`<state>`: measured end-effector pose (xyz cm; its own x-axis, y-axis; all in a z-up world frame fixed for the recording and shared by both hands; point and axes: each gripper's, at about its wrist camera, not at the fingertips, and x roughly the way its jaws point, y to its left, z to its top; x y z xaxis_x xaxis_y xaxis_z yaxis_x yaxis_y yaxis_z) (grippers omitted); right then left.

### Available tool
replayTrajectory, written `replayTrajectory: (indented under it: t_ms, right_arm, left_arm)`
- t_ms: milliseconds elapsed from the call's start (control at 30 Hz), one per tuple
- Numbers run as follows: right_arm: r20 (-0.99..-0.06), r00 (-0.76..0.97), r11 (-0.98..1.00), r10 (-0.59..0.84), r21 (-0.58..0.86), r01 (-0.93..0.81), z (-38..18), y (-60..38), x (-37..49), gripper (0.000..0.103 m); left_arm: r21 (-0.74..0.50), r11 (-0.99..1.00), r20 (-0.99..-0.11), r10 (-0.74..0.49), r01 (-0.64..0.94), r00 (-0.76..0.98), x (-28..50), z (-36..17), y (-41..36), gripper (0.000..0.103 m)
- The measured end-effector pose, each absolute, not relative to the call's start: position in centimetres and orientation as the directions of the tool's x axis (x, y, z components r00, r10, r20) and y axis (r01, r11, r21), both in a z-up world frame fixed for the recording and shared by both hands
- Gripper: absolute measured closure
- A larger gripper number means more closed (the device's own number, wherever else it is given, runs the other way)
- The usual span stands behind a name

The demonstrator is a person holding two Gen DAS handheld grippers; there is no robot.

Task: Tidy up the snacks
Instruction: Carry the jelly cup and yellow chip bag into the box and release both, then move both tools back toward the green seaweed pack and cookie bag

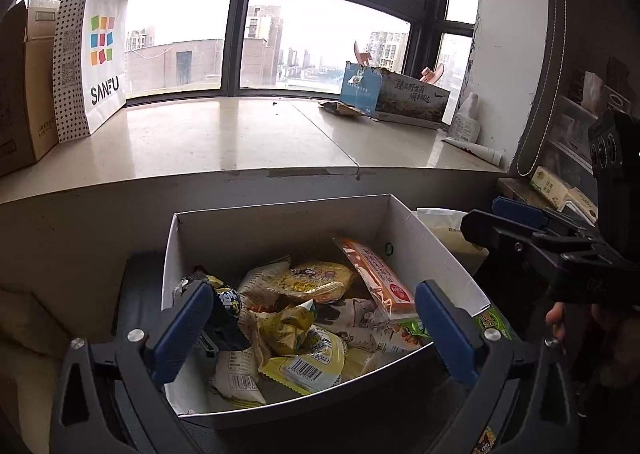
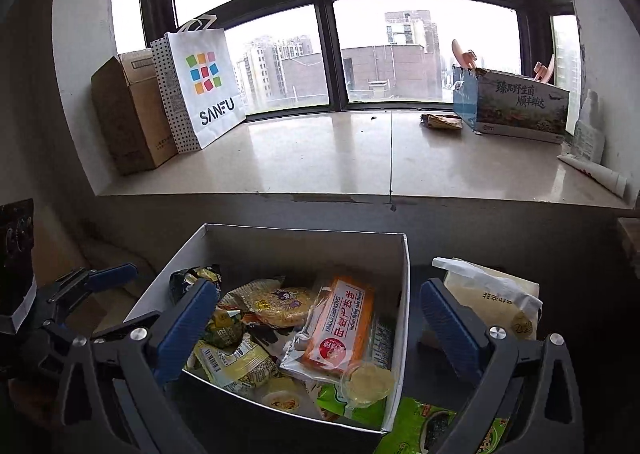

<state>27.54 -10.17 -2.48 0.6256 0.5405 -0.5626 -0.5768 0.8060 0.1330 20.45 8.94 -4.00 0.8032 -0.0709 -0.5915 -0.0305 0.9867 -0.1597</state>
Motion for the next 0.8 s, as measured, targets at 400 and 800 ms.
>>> replayTrajectory:
  t_ms: [400,800]
  right_arm:
    - [-0.539,0.588,0.761,0.603,0.168,-0.627,-2.7,-15.2,19.8,0.000]
    - [-0.526,0.615,0.781,0.587,0.167,-0.602,-7.3,-21.7,10.3,0.000]
  left_arm:
    - [-0.182,0.981,-0.517,-0.159,0.073,0.841,10.7,-2.0,4.2,0.000]
    - [-0.195,0.973,-0.518,-0.211,0.126,0.829,2.5,-4.1,-0.4,0.000]
